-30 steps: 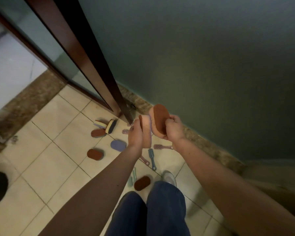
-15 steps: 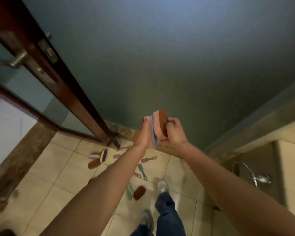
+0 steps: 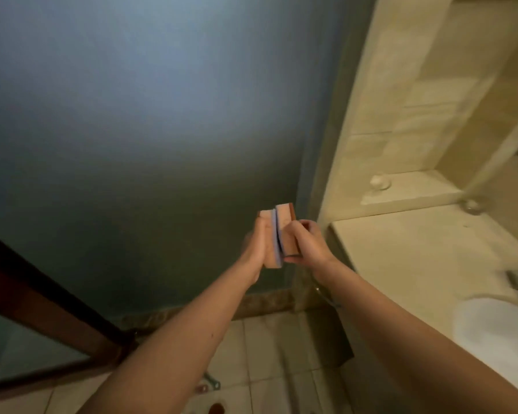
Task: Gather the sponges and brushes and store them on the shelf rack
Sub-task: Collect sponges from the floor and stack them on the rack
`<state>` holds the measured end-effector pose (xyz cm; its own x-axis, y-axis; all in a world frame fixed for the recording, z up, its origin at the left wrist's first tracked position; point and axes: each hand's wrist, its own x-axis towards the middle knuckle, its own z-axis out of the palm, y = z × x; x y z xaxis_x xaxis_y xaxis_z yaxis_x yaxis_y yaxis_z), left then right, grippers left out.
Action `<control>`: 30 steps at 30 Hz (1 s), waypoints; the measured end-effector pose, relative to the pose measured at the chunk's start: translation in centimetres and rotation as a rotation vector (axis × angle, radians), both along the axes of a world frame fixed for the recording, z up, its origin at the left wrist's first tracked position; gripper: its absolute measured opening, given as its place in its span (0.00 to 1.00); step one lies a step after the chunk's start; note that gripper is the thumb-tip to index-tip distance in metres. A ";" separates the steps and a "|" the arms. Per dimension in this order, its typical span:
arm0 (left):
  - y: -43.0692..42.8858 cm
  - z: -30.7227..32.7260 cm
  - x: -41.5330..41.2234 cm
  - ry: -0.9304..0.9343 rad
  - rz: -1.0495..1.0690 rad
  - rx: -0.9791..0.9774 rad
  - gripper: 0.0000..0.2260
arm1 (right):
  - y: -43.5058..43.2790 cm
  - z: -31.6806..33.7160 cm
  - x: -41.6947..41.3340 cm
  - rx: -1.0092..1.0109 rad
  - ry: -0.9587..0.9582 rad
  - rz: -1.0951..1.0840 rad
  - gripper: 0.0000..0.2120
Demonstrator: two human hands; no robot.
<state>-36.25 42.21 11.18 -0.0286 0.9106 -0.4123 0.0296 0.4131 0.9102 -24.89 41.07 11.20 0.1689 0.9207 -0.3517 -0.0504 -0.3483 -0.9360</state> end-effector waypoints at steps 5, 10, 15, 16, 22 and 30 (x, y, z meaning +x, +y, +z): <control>1.5 2.8 8.9 0.021 -0.133 0.068 0.22 | -0.9 2.9 8.6 0.112 -0.025 -0.163 0.17; 1.8 4.5 18.3 -0.036 -0.227 0.080 0.24 | -2.4 4.7 17.3 0.143 -0.036 -0.300 0.18; 0.6 5.8 26.0 -0.138 -0.322 0.092 0.19 | -5.0 5.6 24.2 0.173 -0.021 -0.448 0.16; 0.4 6.0 27.3 -0.155 -0.357 0.082 0.19 | -5.6 5.8 25.3 0.178 -0.022 -0.475 0.16; -0.8 6.8 33.6 -0.252 -0.592 0.059 0.14 | -9.3 7.4 29.7 0.226 -0.071 -0.716 0.16; -5.1 8.8 38.8 -0.371 -1.020 0.052 0.08 | -16.3 10.0 31.9 0.266 -0.155 -1.061 0.13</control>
<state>2.59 37.16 19.93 0.8699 0.4510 -0.1994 0.0565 0.3105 0.9489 6.97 24.78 21.16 0.9429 0.3255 -0.0707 -0.0800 0.0153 -0.9967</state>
